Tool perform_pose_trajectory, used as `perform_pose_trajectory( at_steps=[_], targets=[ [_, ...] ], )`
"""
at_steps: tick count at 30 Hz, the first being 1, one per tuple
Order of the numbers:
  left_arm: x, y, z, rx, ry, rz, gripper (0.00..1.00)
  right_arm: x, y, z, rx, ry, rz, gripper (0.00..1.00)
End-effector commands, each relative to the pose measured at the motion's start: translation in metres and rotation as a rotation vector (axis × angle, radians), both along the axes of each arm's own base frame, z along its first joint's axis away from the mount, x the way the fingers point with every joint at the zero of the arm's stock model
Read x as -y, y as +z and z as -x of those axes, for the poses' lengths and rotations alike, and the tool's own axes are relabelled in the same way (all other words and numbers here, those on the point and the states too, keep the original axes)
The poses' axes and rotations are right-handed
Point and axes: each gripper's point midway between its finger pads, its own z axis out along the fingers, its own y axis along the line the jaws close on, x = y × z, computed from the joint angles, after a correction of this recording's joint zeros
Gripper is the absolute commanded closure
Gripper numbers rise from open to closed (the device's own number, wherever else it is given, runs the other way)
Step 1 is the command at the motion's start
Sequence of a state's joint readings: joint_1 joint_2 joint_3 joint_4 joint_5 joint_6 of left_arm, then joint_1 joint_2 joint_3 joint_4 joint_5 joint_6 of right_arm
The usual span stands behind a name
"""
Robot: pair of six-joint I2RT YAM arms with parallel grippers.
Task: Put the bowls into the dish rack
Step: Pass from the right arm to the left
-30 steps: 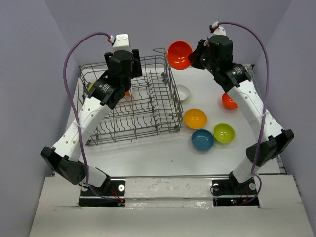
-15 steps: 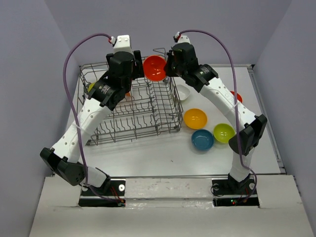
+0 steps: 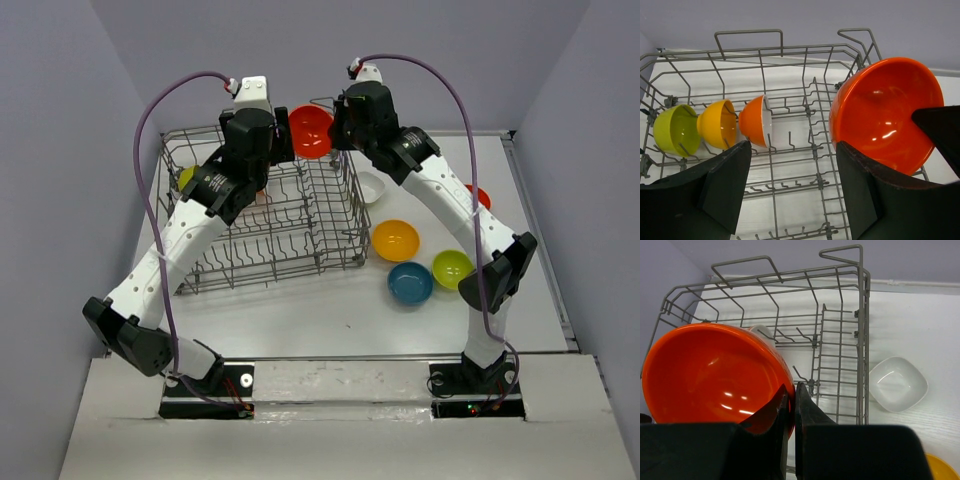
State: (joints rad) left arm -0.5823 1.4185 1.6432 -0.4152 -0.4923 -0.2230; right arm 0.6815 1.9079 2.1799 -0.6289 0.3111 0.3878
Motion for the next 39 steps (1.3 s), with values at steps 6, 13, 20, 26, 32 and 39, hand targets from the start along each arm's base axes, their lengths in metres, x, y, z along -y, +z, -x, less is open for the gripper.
perform_pose_trajectory(
  at_steps=[6,13,20,26,32,39],
  targets=[
    [0.008,0.016,-0.004,0.047,-0.014,0.041,0.22,-0.011,0.026,0.000,0.065,0.014,-0.042,0.99],
    [0.009,-0.003,-0.014,0.014,0.015,0.005,0.22,-0.015,0.035,0.006,0.077,0.030,-0.056,0.99],
    [0.008,-0.009,-0.021,0.009,0.041,-0.010,0.25,-0.014,0.031,0.009,0.067,0.038,-0.055,0.99],
    [0.008,-0.005,-0.022,0.017,0.046,-0.009,0.37,-0.010,0.029,0.009,0.068,0.026,-0.041,0.99],
    [0.009,-0.002,-0.021,0.022,0.041,-0.007,0.62,-0.010,0.030,0.009,0.072,0.028,-0.043,0.99],
    [0.010,-0.003,-0.022,0.017,0.037,-0.008,0.91,-0.010,0.029,0.009,0.071,0.029,-0.038,0.99]
  ],
)
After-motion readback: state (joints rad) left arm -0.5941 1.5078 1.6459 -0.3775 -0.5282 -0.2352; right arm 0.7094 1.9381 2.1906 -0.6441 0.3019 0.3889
